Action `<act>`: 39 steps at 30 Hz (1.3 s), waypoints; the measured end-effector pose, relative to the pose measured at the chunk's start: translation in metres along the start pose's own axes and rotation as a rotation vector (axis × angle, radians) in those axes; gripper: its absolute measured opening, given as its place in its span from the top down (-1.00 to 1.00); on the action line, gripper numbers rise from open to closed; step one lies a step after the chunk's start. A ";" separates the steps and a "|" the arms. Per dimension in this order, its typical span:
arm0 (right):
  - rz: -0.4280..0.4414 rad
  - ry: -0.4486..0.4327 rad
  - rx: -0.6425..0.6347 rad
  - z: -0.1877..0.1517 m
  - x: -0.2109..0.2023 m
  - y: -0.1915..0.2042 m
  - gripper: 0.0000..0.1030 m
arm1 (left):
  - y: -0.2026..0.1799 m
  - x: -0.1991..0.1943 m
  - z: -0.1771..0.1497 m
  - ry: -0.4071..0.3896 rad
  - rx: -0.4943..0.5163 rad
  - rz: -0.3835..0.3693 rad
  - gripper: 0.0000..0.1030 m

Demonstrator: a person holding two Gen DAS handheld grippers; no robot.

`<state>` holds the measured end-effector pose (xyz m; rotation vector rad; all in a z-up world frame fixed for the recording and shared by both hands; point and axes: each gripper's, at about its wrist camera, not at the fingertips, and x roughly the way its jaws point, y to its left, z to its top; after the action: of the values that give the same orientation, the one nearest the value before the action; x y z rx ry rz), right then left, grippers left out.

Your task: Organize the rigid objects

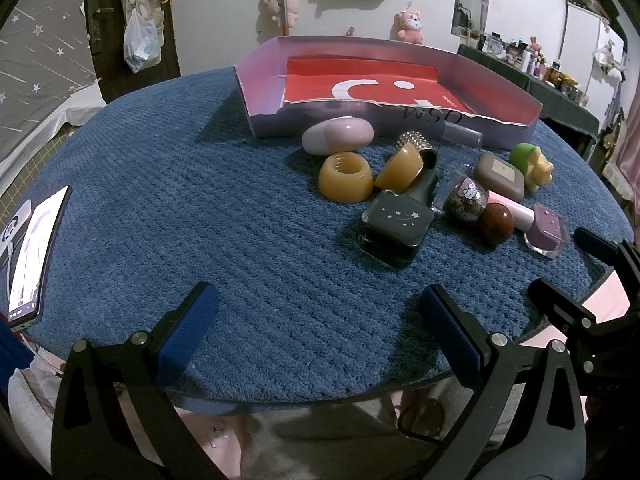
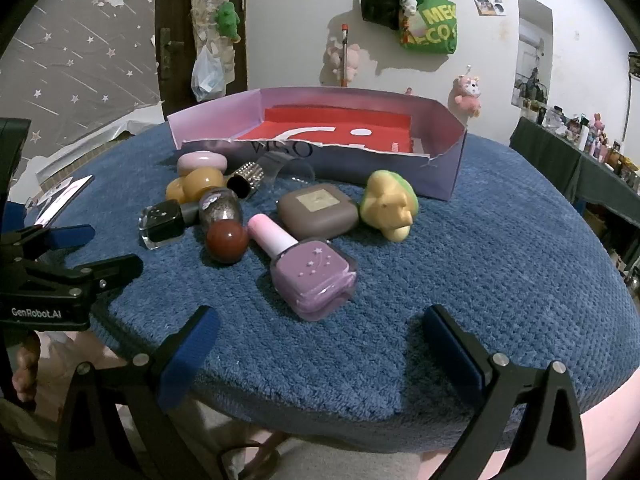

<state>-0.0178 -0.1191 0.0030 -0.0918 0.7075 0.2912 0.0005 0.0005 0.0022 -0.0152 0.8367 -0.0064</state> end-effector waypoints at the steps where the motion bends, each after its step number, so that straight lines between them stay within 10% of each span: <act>1: 0.000 0.001 0.000 0.000 0.000 0.000 -1.00 | 0.000 -0.002 0.001 0.000 0.000 -0.001 -1.00; 39: 0.032 0.002 -0.013 0.016 0.013 -0.008 -1.00 | -0.014 0.019 0.023 -0.012 0.048 -0.046 -0.98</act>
<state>0.0040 -0.1205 0.0064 -0.0933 0.7094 0.3267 0.0306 -0.0138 0.0036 0.0110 0.8235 -0.0697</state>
